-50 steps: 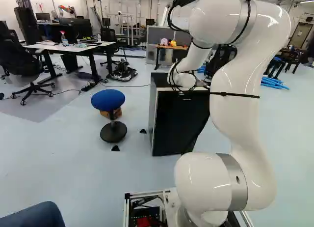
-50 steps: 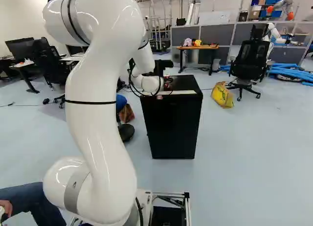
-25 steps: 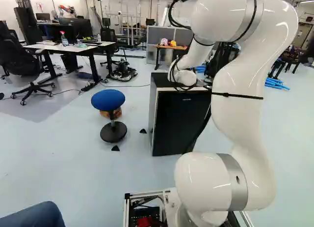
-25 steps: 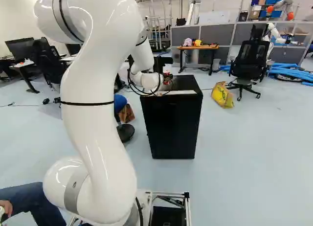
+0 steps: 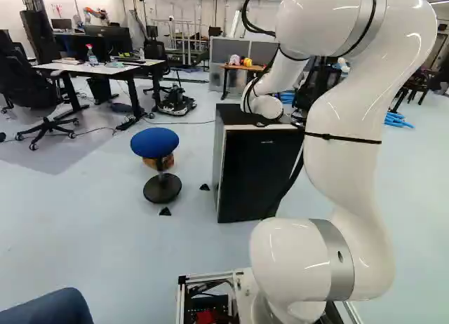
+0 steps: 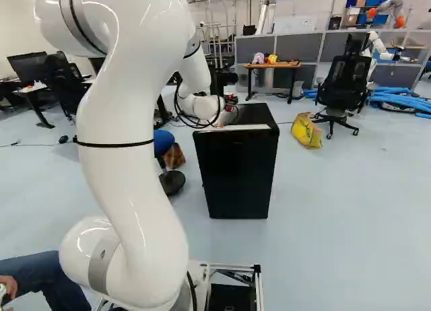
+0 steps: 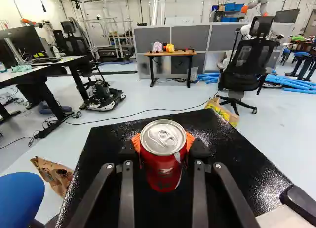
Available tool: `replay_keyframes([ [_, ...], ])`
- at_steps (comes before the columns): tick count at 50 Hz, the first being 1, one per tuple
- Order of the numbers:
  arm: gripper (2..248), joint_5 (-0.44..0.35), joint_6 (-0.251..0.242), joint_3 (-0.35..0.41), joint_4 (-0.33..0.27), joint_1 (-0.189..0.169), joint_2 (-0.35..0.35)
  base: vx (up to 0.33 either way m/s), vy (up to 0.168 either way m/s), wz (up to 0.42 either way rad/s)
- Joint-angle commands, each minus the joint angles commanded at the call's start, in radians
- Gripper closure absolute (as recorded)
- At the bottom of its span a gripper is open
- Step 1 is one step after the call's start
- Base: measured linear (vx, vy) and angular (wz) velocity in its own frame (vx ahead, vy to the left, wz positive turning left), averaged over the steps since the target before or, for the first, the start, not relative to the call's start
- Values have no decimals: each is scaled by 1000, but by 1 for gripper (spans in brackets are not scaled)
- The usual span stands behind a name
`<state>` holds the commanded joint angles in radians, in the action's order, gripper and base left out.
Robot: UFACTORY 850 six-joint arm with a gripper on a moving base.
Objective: Grab a drink from the fridge
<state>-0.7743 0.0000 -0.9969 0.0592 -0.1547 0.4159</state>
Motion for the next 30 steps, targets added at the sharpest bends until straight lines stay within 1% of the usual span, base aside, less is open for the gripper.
replay_keyframes([
  [15, 150, -1, 0, 9, -1, 2, -7, 0, 0, 0],
  [30, 150, -5, 0, 43, -3, 7, -33, 0, 0, 0],
])
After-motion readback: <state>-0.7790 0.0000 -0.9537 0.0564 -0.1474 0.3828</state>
